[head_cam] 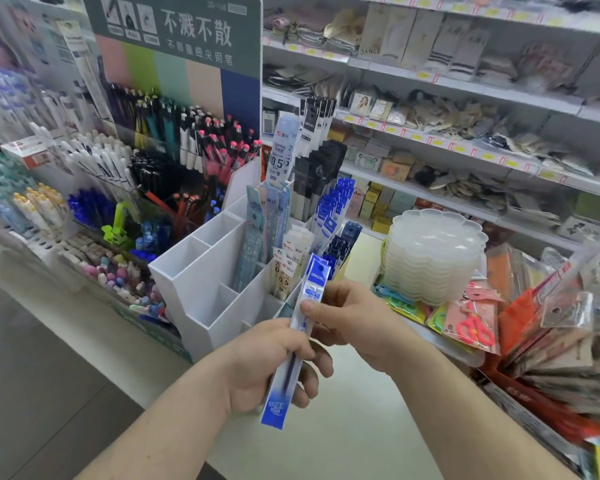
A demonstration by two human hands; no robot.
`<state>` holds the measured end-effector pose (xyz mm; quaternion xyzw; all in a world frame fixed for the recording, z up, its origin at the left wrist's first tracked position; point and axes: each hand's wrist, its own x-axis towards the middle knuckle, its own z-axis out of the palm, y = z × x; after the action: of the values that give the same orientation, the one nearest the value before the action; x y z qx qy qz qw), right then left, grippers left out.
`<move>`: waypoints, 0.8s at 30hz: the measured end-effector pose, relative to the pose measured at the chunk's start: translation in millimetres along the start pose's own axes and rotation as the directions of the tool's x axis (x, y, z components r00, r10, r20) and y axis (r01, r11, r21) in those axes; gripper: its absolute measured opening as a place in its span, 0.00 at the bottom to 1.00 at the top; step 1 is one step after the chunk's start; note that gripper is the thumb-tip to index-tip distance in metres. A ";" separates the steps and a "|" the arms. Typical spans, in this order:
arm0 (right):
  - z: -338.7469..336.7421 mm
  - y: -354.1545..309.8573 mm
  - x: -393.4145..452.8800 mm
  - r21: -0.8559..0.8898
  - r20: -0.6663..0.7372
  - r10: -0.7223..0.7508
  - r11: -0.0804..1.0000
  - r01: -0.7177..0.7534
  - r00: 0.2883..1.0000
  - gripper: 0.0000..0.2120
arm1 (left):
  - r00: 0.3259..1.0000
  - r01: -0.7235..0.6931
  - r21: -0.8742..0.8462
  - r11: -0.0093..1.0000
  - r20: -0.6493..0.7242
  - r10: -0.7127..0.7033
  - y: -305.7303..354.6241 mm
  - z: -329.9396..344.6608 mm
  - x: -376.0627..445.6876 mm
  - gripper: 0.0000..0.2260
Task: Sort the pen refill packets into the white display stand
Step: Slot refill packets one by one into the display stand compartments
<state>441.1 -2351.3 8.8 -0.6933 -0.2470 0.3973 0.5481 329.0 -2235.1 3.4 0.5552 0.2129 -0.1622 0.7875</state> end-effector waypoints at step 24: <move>-52.9 -2.7 120.1 -0.536 -0.581 -0.373 0.844 0.004 0.723 0.15 | 0.934 -0.190 0.051 0.980 -0.298 0.196 6.9 -15.8 -0.8 0.08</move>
<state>552.3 -2286.9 -17.8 -0.8754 -0.2007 -0.0146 0.4396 329.3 -2218.0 4.7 0.6001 0.2732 0.0002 0.7518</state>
